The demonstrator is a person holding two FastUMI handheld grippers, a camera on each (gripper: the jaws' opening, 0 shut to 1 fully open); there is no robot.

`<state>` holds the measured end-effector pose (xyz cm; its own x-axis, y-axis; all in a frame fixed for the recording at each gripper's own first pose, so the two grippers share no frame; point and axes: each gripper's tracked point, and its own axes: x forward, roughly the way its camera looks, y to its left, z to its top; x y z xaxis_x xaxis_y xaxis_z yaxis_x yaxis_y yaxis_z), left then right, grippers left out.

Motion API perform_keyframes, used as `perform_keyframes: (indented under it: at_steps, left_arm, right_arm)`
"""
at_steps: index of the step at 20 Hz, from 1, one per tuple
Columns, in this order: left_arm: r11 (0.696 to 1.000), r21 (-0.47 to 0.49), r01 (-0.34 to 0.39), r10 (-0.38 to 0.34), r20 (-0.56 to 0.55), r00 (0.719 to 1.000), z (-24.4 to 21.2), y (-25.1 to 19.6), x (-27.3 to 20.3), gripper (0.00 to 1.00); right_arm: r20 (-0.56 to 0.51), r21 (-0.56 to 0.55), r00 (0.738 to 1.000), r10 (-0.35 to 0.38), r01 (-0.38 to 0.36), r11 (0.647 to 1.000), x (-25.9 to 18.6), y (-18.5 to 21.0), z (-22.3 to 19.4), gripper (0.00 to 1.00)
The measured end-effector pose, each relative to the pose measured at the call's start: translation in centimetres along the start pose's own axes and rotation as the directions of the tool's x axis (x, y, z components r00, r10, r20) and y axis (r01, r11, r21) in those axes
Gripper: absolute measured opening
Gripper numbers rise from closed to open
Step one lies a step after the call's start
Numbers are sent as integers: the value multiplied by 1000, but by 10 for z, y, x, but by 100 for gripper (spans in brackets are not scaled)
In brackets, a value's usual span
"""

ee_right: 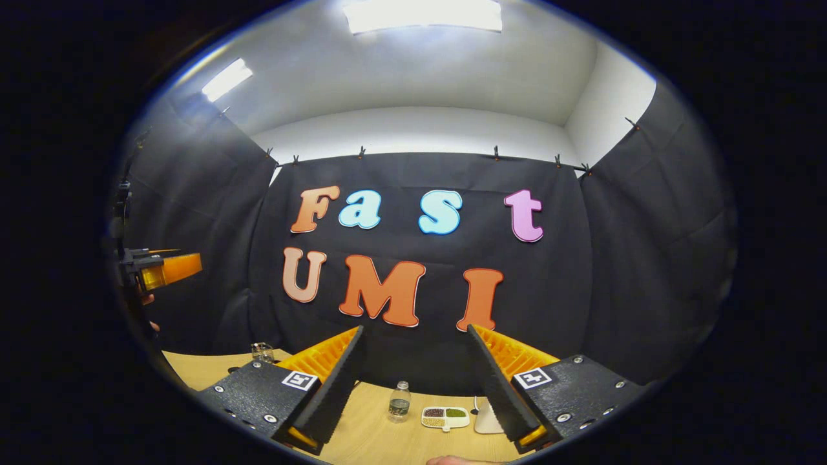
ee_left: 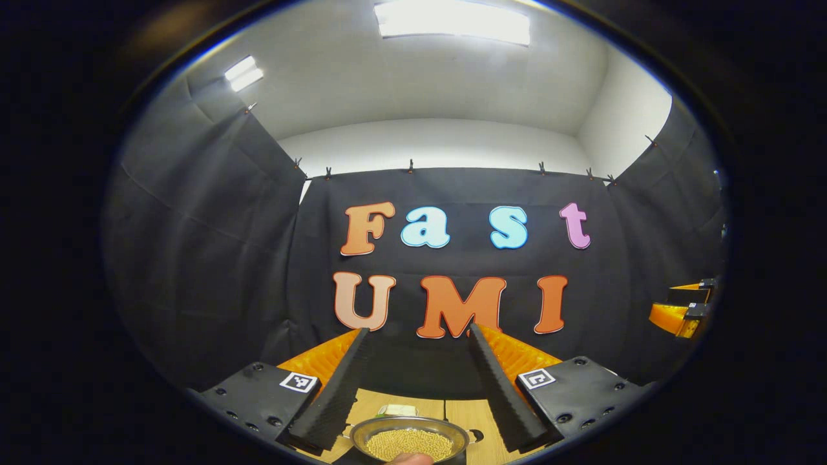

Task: First push the handle of the pot to place it horizontally, then grasp the pot with both hands and set it on the induction cooktop.

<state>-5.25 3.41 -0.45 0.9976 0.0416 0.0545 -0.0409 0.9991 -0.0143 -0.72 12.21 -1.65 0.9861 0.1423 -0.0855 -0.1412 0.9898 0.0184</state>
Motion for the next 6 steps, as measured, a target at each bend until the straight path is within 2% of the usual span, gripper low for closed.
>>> perform_keyframes:
  at_steps: [3,4,5,6]
  left_arm:
    - [1000,1,0,0,-1,1000,-1,2,0,100]
    - [1000,1,-4,4,1,1000,-1,6,0,97]
    - [1000,6,-5,5,2,1000,-1,8,0,100]
    - [1000,9,-5,5,2,1000,-3,9,0,93]
  right_arm:
    - [9,6,1000,14,-14,1000,-2,3,6,95]
    - [13,3,1000,18,-18,1000,-3,5,9,95]
    - [17,-5,1000,25,-25,1000,-2,8,10,95]
    - [19,-15,999,32,-32,999,1,12,11,95]
